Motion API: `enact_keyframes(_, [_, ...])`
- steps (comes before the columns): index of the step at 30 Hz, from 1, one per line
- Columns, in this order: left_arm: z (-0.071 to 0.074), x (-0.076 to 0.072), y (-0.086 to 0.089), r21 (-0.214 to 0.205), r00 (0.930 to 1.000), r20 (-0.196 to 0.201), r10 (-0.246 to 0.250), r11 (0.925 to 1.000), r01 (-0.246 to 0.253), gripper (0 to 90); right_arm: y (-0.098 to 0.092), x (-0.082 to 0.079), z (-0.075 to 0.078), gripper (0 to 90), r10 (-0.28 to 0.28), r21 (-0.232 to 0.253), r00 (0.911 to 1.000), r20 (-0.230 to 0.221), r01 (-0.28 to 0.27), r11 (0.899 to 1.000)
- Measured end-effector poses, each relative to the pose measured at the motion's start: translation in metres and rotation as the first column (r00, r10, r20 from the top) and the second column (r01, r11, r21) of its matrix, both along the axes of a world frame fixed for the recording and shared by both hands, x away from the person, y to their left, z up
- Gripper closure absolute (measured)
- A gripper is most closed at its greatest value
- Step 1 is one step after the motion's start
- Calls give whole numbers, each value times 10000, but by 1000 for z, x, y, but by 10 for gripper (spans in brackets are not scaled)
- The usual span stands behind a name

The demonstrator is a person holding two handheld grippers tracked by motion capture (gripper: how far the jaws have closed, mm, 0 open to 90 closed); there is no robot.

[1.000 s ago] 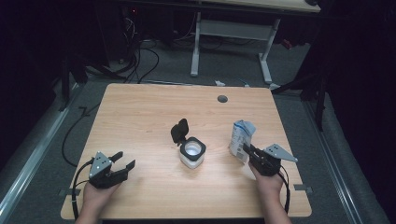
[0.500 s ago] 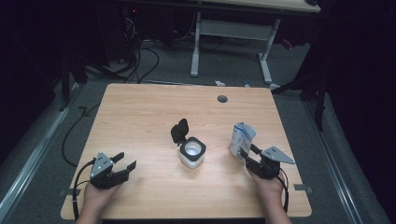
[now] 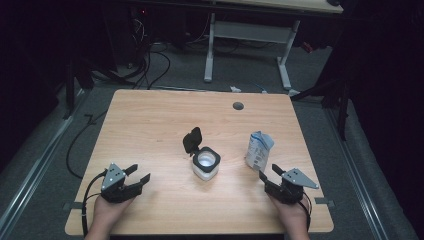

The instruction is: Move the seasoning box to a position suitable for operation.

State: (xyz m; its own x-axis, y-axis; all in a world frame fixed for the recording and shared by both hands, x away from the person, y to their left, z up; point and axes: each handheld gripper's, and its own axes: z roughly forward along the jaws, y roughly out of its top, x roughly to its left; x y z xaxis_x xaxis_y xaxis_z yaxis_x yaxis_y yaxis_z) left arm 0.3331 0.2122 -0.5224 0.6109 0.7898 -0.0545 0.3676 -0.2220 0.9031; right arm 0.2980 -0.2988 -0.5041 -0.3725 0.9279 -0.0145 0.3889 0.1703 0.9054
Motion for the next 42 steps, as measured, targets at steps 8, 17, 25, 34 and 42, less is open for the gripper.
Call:
enact_keyframes(8, [-4,-1,-8,-200,9994,-345,-72,9998,66,399,3,-19,-5,484,185,-88,9997,-187,-187,9998])
enact_keyframes(17, [-1,1,-15,-446,9987,-510,-82,9990,60,394,26,-17,-6,518,1032,-137,9934,-507,-1041,9945])
enact_keyframes(25, [2,-1,-19,-387,9988,-491,26,9992,-45,426,45,-6,-7,519,1292,-22,9895,-647,-1296,9916])
enact_keyframes(34, [-1,2,-22,-404,9989,-465,98,9991,-117,421,61,7,-5,491,1660,-220,9841,-633,-1677,9856])
enact_keyframes(42, [2,3,-21,-554,9979,-572,295,9979,-327,426,75,20,-5,487,1751,-364,9822,-675,-1778,9834])
